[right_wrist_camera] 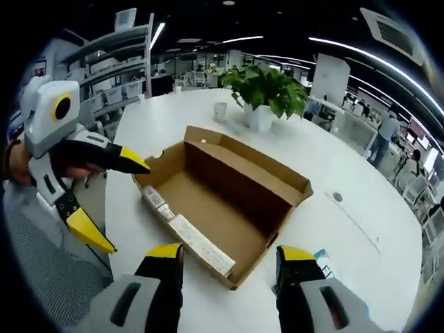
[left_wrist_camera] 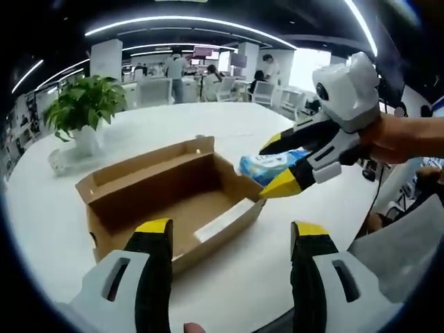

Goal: Operate the shoe box by opening the lid, removing the specified soft item, and placing it in the target area until the item is outside and the box remains undamaged.

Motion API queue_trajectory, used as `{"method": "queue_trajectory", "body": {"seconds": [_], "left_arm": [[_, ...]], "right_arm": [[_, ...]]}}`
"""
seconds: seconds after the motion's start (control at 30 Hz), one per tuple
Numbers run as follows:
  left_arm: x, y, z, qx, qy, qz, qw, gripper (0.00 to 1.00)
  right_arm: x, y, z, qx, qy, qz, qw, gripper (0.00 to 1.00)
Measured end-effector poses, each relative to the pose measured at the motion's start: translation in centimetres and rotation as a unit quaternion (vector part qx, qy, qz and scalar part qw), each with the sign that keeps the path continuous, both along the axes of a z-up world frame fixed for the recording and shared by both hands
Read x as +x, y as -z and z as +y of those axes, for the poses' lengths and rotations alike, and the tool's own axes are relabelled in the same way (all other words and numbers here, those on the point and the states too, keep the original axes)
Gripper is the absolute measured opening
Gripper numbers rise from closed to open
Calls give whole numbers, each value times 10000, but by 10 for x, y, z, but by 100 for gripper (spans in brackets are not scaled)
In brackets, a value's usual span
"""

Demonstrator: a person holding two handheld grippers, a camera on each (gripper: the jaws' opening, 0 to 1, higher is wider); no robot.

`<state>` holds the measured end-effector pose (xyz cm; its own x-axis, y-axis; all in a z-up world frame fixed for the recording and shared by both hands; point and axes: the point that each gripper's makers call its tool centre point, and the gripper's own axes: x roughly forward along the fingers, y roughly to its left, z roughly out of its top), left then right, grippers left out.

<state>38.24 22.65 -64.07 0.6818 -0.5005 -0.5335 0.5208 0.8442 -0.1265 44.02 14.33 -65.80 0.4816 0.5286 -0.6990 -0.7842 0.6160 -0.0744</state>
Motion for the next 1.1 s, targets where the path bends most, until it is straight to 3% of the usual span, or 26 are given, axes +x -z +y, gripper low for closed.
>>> {"method": "queue_trajectory", "body": {"seconds": [0.5, 0.7, 0.93, 1.0, 1.1], "left_arm": [[2, -2, 1, -60, -29, -5, 10000, 68], [2, -2, 1, -94, -55, 11, 9999, 68], [4, -3, 3, -146, -120, 19, 9998, 67], [5, -2, 3, -194, -155, 43, 9997, 67], [6, -3, 5, -218, -194, 37, 9996, 67]], "right_arm": [[17, 16, 26, -637, -853, 135, 9942, 51], [20, 28, 32, -1200, -1462, 132, 9819, 51], [22, 40, 42, -1333, -1742, 325, 9751, 53], [20, 47, 42, -1479, -1895, 465, 9696, 53], [23, 52, 39, -1821, -2186, 440, 9577, 54]]}}
